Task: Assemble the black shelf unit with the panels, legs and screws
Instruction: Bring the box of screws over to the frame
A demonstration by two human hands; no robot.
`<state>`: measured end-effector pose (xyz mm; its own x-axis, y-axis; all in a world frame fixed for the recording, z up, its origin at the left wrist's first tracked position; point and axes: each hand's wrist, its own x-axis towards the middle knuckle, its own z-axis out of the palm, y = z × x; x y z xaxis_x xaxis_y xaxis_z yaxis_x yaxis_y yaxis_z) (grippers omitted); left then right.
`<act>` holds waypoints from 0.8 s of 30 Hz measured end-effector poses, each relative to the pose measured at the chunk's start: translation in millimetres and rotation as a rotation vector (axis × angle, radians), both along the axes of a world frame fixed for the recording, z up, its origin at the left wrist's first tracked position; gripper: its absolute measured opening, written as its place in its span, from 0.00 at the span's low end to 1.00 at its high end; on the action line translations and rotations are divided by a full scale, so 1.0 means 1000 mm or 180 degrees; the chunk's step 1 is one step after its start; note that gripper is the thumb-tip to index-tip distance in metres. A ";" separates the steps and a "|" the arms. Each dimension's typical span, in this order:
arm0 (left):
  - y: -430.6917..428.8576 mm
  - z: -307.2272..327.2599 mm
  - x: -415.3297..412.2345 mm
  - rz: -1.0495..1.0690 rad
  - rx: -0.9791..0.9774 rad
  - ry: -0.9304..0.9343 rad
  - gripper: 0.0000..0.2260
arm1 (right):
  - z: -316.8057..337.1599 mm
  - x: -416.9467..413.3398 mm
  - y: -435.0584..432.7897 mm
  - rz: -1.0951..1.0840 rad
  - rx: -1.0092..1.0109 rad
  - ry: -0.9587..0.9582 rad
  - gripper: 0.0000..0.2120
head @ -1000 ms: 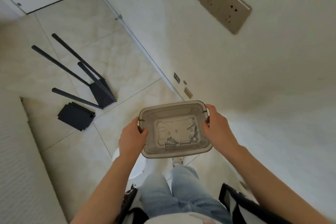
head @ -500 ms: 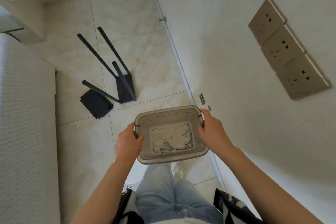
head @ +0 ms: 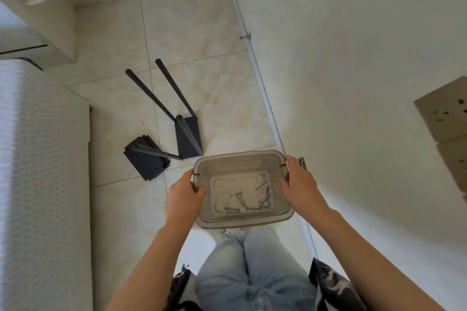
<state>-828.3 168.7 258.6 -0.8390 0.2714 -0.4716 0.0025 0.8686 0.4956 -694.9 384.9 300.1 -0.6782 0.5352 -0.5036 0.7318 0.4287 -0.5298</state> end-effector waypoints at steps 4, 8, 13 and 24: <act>0.018 -0.006 -0.029 0.0041 -0.0071 -0.0039 0.16 | -0.004 -0.033 0.018 0.0013 -0.0112 -0.0071 0.19; 0.050 -0.010 -0.062 0.0080 -0.0051 -0.0035 0.17 | -0.012 -0.068 0.051 -0.0023 -0.0205 -0.0010 0.18; 0.088 -0.014 -0.103 0.0131 -0.0082 -0.0073 0.15 | -0.021 -0.110 0.089 -0.0055 -0.0236 0.0007 0.19; 0.134 -0.037 -0.186 0.0018 -0.0158 -0.0261 0.15 | -0.038 -0.190 0.132 -0.0110 -0.0134 0.0037 0.18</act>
